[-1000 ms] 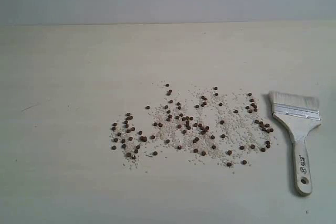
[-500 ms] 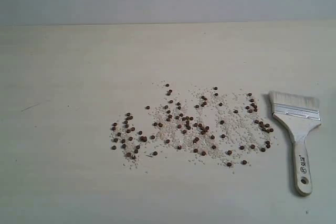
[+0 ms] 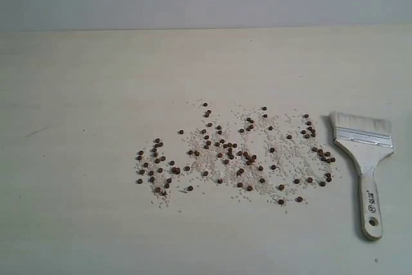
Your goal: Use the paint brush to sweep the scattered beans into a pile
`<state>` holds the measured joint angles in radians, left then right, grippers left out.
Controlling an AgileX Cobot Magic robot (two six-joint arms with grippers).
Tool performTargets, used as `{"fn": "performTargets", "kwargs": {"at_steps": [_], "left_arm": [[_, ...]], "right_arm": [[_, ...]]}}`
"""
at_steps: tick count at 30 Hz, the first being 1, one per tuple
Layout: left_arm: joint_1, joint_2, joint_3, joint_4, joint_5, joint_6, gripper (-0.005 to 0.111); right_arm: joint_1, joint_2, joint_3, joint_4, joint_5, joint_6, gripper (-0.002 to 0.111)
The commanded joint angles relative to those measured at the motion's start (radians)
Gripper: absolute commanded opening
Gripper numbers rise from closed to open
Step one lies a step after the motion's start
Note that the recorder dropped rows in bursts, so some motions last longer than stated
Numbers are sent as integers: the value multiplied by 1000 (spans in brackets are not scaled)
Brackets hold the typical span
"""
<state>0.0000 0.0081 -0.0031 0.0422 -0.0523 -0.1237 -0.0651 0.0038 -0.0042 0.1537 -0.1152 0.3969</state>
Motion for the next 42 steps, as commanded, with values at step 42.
{"fn": "performTargets", "kwargs": {"at_steps": [42], "left_arm": [[1, 4, 3, -8, 0, 1, 0]], "right_arm": [[-4, 913, -692, 50, 728, -534, 0]]}}
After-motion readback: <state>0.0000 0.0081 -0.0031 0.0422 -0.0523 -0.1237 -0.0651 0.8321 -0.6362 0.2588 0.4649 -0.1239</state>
